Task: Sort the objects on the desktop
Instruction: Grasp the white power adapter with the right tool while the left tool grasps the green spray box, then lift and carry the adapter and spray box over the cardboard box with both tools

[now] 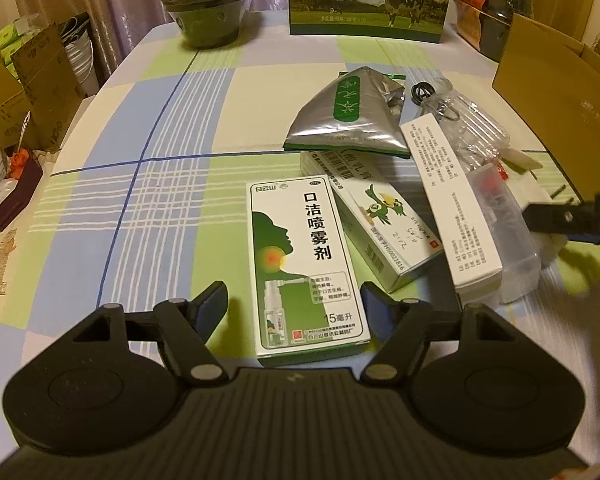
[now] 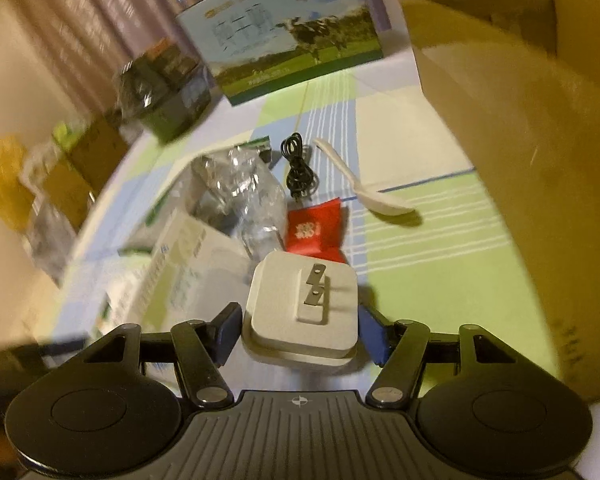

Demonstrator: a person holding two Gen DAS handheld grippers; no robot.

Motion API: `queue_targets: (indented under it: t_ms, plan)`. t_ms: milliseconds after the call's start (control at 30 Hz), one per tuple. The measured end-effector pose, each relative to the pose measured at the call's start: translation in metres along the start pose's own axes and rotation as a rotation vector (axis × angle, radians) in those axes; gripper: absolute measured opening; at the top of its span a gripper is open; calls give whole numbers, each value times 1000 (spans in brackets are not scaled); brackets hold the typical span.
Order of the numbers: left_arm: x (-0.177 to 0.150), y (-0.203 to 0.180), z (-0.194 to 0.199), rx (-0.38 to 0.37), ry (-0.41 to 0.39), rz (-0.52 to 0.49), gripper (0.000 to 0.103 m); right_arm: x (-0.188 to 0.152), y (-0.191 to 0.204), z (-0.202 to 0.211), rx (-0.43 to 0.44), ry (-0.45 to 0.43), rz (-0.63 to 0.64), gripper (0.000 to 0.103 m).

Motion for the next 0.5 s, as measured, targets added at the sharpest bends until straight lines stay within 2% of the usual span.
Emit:
queue_targets:
  t_ms: [67,100,133,300,500]
  plan:
    - [0,-1,-1,7,3,-7,67,-9,4,6,-58,2,77,60]
    - [-1,-1,-2,8,7,-10,63,-15,5,9,-80,8,102,60]
    - [-2,-2,-2,9,12,-10,53,-21,5,13,-96,11,116,60]
    - [-18,-7,6,18,34,9,51,-51,2,27,-146,48,159,60]
    - [-55,-24,30,-2,67,29,52,-84,5,44,-165,81,193,59]
Point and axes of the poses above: each gripper's, at about its wrist camera, not at the fingertips, and z roughly against the way its jaws point, y to its left, x to its top, the point moved 4 cm from there along -z, roughly the way its jaws point, and after that the axes turned 11 degrees about y, right-handed, at the moved point
